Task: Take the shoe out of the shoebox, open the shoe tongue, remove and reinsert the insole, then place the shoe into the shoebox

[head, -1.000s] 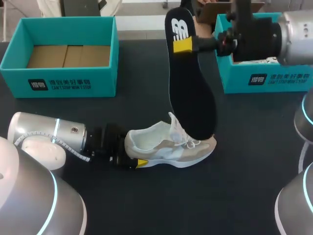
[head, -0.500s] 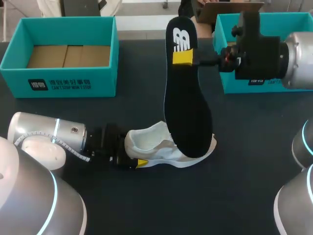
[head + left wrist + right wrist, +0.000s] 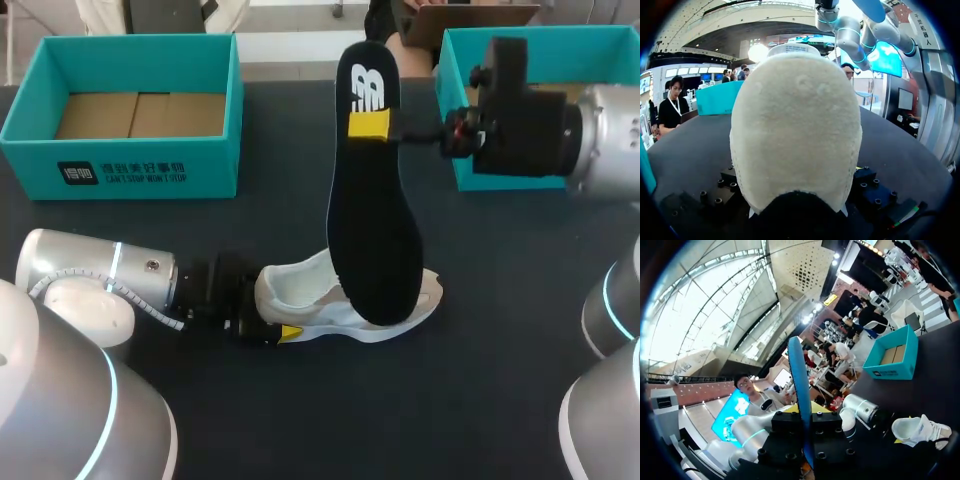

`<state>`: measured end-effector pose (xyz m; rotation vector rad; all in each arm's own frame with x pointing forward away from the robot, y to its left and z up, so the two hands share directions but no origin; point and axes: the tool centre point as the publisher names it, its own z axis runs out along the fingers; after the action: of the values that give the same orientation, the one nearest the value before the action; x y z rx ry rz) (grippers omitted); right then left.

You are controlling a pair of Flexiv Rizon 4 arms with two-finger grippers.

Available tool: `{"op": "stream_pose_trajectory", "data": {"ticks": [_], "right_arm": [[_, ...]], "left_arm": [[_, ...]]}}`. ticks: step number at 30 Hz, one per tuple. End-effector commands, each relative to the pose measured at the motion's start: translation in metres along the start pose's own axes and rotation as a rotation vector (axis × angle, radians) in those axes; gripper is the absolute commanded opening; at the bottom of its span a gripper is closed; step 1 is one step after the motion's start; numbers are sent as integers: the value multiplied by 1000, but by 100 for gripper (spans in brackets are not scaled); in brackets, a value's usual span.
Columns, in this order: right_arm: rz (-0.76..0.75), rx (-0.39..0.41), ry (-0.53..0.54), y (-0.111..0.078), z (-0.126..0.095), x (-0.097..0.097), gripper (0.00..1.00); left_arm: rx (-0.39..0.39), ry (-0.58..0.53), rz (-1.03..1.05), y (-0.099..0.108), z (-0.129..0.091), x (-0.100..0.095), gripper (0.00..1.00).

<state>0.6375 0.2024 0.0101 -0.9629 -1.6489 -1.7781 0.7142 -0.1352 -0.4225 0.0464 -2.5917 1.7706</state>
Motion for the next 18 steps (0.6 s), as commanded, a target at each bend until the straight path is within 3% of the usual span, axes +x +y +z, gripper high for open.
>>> {"op": "stream_pose_trajectory", "data": {"ticks": [1,8,10,11,18], "right_arm": [[1,-6,-3,-1,5,0,0],[1,-6,-3,-1,5,0,0],[1,-6,-3,-1,5,0,0],[1,-6,-3,-1,5,0,0],[1,-6,-3,-1,5,0,0]], "left_arm": [[-1,0,0,3,2,0,0],[1,8,-7,3,0,1,0],[-13,7,-13,3,-3,2,49],[-24,-3,-21,3,-4,2,100],[-59,0,-14,-7,-13,3,100]]}}
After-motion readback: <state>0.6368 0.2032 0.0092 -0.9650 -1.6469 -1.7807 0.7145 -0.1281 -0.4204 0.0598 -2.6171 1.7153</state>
